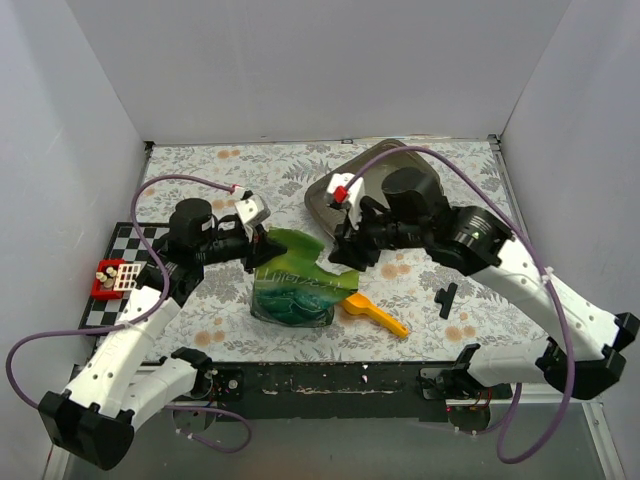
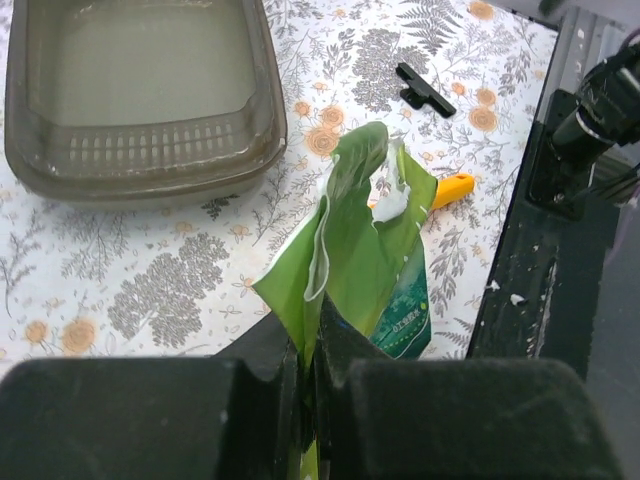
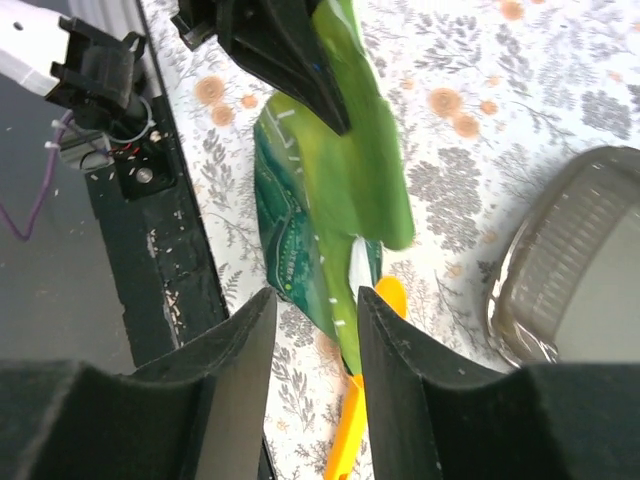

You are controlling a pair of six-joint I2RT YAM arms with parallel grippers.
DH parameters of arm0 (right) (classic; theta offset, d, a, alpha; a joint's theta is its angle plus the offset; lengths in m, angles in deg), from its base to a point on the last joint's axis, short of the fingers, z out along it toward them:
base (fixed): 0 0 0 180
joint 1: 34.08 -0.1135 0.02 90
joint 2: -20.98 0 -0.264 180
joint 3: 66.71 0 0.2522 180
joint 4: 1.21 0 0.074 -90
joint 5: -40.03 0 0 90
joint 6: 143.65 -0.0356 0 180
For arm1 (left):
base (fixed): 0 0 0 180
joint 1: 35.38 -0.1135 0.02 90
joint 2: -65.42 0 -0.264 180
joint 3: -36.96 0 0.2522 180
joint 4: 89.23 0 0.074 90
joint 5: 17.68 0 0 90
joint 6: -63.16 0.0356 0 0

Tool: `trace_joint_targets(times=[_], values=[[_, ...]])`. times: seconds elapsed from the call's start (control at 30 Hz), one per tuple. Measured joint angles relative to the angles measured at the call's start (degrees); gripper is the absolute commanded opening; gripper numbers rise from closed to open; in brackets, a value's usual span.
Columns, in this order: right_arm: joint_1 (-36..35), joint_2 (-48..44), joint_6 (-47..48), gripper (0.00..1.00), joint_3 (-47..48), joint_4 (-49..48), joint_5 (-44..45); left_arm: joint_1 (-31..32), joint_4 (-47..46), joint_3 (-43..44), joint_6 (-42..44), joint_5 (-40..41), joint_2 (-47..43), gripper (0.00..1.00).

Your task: Fill the litter box with clean litter

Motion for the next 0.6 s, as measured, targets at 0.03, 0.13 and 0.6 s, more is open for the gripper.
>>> trace_joint_targets(times=[0.03, 0.13, 0.6], values=[[0.28, -2.05, -0.28, 0.37, -1.57, -0.74, 0.61, 0.02, -0.33, 0.11, 1.66, -0.81, 0.42, 0.0], [0.92, -5.9, -1.11, 0.09, -5.73, -2.56, 2.4, -0.09, -0.52, 0.11, 6.23, -3.93, 0.87, 0.0], [6.1, -2.6, 1.2, 0.01, -15.41, -7.41, -0.42, -0.37, -12.09, -14.14, 7.15, -7.17, -14.93, 0.0]])
